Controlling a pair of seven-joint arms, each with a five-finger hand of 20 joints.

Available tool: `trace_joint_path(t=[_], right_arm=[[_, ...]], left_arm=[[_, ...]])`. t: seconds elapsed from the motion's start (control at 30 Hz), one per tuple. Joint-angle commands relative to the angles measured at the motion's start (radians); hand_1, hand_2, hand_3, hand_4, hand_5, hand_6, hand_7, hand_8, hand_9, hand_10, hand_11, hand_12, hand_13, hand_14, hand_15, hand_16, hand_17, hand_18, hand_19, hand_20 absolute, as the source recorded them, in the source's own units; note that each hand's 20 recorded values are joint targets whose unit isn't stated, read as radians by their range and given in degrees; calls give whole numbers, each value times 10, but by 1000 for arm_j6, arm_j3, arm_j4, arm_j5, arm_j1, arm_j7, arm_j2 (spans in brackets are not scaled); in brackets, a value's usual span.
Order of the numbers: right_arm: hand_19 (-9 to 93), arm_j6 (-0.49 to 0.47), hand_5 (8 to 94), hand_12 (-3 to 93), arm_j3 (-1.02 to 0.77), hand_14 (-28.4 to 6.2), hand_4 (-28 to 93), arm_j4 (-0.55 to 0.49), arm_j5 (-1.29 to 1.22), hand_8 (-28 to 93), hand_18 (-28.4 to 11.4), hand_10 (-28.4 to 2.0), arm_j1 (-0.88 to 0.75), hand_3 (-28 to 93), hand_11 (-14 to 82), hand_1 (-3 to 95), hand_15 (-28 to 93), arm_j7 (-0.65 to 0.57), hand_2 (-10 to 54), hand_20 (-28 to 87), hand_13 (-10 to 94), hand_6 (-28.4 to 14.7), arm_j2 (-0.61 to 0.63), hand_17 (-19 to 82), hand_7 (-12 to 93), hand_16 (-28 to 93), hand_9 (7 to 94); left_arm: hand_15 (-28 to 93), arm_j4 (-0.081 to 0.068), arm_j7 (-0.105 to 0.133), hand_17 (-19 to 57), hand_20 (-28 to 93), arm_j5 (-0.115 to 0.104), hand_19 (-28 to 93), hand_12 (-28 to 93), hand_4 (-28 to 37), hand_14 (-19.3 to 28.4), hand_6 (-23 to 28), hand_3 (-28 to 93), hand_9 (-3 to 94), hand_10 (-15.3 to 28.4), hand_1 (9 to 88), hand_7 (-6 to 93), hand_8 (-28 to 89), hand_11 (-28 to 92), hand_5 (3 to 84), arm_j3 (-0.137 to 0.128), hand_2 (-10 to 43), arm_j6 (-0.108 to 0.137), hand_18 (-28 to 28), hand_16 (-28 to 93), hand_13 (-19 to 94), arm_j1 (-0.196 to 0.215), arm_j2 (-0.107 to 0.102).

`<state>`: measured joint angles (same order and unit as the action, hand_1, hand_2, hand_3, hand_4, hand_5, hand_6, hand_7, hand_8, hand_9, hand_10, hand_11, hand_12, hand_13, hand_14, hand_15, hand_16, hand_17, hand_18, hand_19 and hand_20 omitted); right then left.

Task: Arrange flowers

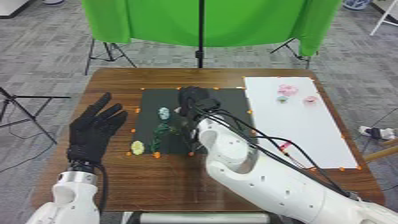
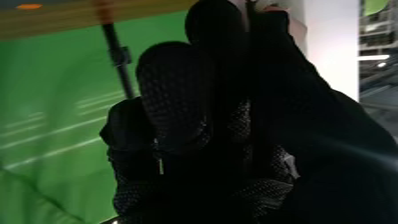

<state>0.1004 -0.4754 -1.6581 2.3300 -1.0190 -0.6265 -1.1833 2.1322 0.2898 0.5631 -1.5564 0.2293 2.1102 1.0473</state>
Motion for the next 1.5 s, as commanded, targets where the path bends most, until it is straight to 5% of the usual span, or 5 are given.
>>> trace_joint_path(t=[0.03,0.9,1.3,1.33,1.5], right_arm=[[932,-19,846,329,20,-60,-283,30,49,26,-218,-80,-12,691,198,564,649,35,-95,471,804,12,-42,368,170,196,937],[926,-145,682,262,-5,-83,-283,17,118,-126,-223,-98,-48,763,436,416,797,65,-95,481,693,9,-49,291,166,173,773],[925,-59,679,236,-33,-87,-283,-25,24,-123,-227,-106,12,775,456,403,798,-8,-95,485,684,4,15,288,162,166,764],[924,-52,679,235,-44,-88,-283,-32,12,-123,-228,-108,19,777,456,402,796,-19,-95,485,683,4,30,287,161,165,763],[920,-10,671,220,-105,-94,-283,-58,-75,-124,-230,-115,58,786,449,393,789,-85,-95,486,673,2,133,281,158,159,752]], left_arm=[[549,-2,-39,-76,142,21,587,114,-258,284,90,791,371,206,240,130,-100,253,385,-3,79,-11,276,-86,279,-13,21],[551,-3,-63,-76,140,34,582,113,-247,284,92,794,370,206,247,136,-101,260,384,-3,77,-18,272,-87,280,-18,31],[551,14,-32,-76,141,25,583,113,-244,283,92,792,370,207,250,136,-101,261,384,-6,77,-7,273,-87,280,14,23],[551,14,-6,-76,141,15,583,114,-244,284,92,792,370,207,250,136,-101,261,383,6,77,4,273,-87,280,19,10],[551,18,15,-76,142,5,584,114,-244,284,92,792,370,206,249,137,-101,262,383,13,76,14,274,-87,280,34,6]])
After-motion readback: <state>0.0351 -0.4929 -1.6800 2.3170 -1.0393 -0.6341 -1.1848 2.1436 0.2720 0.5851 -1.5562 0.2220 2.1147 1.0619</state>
